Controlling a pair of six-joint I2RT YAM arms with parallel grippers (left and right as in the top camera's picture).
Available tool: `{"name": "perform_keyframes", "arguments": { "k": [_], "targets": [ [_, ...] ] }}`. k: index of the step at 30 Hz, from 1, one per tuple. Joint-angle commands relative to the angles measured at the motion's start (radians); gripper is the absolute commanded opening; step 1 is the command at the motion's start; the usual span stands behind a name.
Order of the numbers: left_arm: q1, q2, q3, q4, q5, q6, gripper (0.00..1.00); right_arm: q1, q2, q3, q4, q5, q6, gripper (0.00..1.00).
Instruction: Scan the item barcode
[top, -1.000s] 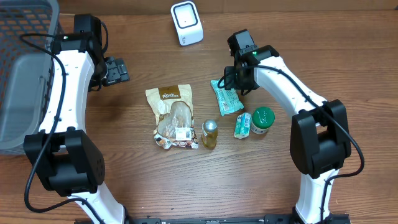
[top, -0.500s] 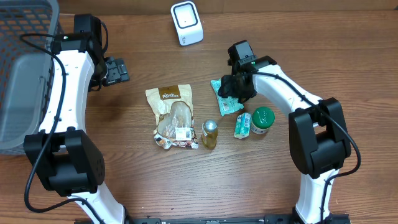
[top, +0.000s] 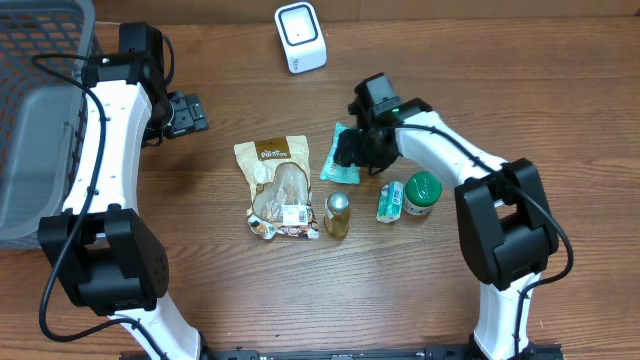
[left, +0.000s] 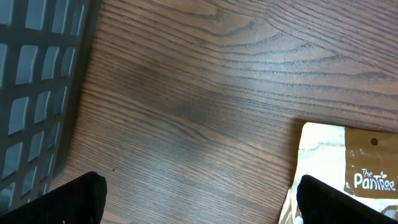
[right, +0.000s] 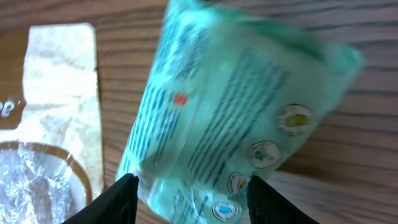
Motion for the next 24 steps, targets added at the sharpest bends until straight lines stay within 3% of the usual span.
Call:
{"name": "perform_keyframes", "arguments": {
  "k": [1,11,19,24],
  "targets": [
    [-0.011,-0.016,0.016,0.001,-0.013,0.003,1.0,0.026,-0.007,0.001,0.002,0.031,0.007,0.54],
    [-0.013,-0.016,0.016,0.001,-0.013,0.004,0.99,0.029,-0.064,0.096,-0.059,0.156,0.007,0.54],
    [-0.013,-0.016,0.016,0.001,-0.013,0.003,0.99,0.026,-0.054,0.095,-0.002,0.354,0.037,0.54],
    [-0.013,-0.016,0.016,0.001,-0.013,0.004,1.0,0.023,-0.023,0.095,0.04,0.353,0.08,0.52]
  ]
}}
